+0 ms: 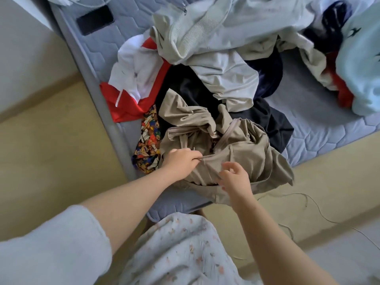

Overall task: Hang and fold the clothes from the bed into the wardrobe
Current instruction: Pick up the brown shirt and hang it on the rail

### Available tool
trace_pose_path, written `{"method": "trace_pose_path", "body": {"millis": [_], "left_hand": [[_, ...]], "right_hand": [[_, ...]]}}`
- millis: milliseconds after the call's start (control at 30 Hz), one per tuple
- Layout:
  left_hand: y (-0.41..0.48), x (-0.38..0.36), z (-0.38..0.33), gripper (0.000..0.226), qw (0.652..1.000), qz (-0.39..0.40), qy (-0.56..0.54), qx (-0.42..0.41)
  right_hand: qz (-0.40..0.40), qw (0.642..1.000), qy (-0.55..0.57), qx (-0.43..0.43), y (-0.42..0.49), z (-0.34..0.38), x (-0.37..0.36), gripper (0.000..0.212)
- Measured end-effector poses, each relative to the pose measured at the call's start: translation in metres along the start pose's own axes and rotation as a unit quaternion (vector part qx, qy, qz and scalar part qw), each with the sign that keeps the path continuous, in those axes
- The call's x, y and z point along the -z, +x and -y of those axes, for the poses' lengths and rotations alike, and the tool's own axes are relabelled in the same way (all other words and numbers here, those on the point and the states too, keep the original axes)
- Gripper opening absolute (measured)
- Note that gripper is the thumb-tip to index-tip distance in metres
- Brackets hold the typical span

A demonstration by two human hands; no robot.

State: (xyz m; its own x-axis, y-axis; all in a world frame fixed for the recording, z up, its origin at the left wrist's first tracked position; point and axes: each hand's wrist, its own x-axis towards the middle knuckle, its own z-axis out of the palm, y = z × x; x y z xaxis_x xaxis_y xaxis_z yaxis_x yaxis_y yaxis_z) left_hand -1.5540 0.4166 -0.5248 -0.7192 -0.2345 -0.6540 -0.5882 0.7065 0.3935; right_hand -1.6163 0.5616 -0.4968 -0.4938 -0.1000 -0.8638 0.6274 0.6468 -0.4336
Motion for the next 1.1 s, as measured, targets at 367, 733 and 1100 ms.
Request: {"method": "trace_pose_path", "body": {"millis": [367,733,1100], "left_hand": [[-0.139,0.115,0.032,0.025,0.978,-0.126,-0.116,-0.121],[-0.274,0.211,0.132,0.018,0.875,-0.469,-0.121,-0.024],[-0.354,0.256,0.153,0.015,0.725,-0.56,-0.391,-0.086]], "right_hand": [[-0.035,0.87,-0.413,0.266,-0.095,0.054,-0.057,0.02],[0.067,0.865,-0.233,0.439,-0.256,0.137,-0.154,0.049],[0.263,0.866,0.245,0.348,-0.347,0.203,-0.22,0.026]]}}
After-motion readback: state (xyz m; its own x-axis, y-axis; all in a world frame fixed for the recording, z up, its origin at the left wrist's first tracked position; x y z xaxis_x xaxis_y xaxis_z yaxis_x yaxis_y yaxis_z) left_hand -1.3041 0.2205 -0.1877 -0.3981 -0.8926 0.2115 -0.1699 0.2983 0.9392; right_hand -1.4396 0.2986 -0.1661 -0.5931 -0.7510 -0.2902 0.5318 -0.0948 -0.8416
